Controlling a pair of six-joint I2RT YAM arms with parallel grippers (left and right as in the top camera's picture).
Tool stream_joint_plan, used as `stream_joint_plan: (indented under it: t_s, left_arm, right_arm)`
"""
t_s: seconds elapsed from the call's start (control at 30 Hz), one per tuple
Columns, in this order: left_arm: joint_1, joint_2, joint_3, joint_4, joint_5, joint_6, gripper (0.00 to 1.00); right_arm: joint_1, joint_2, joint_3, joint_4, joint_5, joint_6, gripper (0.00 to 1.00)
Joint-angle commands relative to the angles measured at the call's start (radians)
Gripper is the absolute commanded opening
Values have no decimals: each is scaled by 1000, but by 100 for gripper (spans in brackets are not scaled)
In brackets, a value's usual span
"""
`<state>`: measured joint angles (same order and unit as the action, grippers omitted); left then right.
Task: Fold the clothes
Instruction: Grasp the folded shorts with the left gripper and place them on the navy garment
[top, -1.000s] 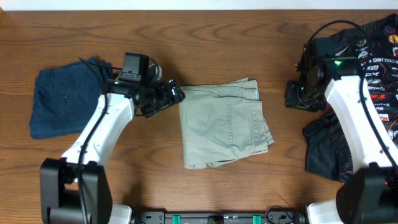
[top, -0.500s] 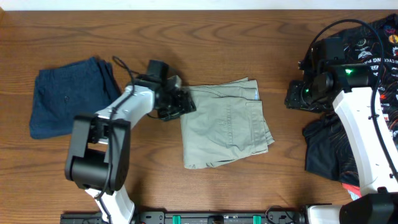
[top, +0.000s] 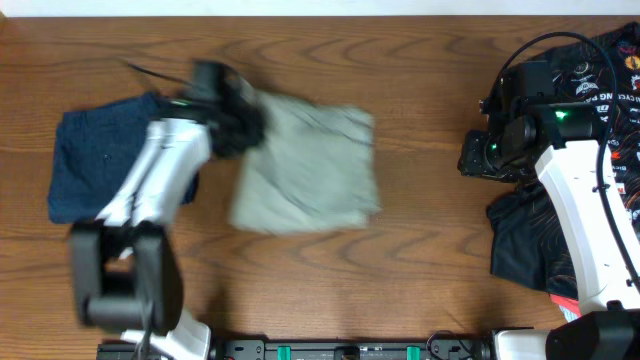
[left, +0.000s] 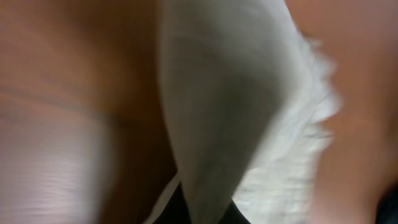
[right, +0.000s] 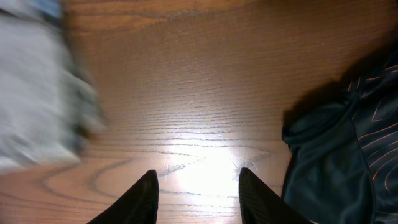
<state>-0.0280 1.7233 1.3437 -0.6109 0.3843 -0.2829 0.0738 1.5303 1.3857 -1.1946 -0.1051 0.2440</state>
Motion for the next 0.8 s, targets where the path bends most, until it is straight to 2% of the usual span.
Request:
stream_joint_plan:
  t_s: [0.0, 0.13, 0.17, 0.2, 0.23, 0.27, 0.4, 0.57, 0.77]
  left_arm:
    - [163, -119, 89, -2, -127, 13, 6]
    - [379, -160, 96, -34, -128, -45, 7]
    - [420, -160, 95, -55, -128, -44, 12]
    - [457, -158, 91, -74, -127, -45, 34]
    - [494, -155, 84, -93, -127, -54, 79]
    - [523, -153, 76, -108, -127, -77, 99]
    - [572, -152, 64, -166, -126, -143, 98]
    - [528, -154, 64, -175, -61, -140, 98]
    - [314, -154, 64, -220, -84, 31, 98]
  right_arm:
    - [12, -14, 14, -2, -7, -13, 40]
    - [12, -14, 14, 0, -8, -13, 41]
    - [12, -14, 14, 2, -8, -13, 41]
    - [12, -14, 14, 2, -8, -13, 41]
    - [12, -14, 14, 4, -8, -13, 41]
    - [12, -14, 14, 6, -8, -13, 41]
    - [12, -14, 14, 12, -8, -13, 41]
    - [12, -14, 14, 19, -8, -12, 45]
    - [10, -14, 14, 72, -8, 55, 64]
